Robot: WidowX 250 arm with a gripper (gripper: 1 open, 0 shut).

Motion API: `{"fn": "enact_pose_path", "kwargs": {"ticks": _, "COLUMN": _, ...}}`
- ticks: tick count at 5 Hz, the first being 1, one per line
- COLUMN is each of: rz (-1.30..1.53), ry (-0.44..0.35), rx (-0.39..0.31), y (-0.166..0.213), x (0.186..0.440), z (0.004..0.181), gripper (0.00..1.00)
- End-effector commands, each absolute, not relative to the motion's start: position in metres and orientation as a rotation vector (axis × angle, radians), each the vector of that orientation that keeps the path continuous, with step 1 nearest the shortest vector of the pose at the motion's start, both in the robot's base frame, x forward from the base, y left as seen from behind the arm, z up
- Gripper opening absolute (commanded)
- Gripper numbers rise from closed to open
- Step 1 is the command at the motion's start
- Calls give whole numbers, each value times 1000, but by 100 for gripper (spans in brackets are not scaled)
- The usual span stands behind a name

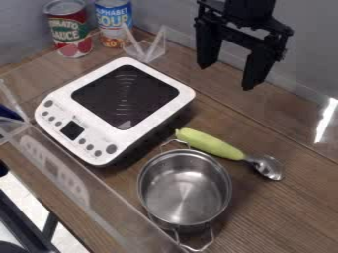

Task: Put silver pot on the white and black stove top

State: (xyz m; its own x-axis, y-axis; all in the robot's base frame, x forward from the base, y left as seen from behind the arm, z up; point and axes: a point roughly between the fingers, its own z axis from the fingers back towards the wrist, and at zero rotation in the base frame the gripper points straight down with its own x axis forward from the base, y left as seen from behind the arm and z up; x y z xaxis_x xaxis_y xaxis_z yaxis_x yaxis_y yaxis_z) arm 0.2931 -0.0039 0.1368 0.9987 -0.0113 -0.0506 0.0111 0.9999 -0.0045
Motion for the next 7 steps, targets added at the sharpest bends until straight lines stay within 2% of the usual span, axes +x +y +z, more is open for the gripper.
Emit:
{"fn": "enact_pose_path", "kwargs": {"ticks": 1, "rz": -50, "ry": 59, "rx": -3, "y": -2, "x": 281, "z": 141, "gripper": 100}}
{"fn": "enact_pose_path", "kwargs": {"ticks": 2, "rz": -129, "ry": 65, "rx": -1, "y": -4, "x": 262, "z": 144, "gripper": 100}}
{"fn": "enact_pose_path", "kwargs": {"ticks": 5, "rz": -219, "ry": 56, "rx": 31, "y": -35, "x": 226, "z": 87, "gripper": 100}}
{"fn": "enact_pose_path", "kwargs": {"ticks": 7, "rz": -249, "ry": 74, "rx": 37, "y": -40, "x": 221, "z": 54, "gripper": 100}}
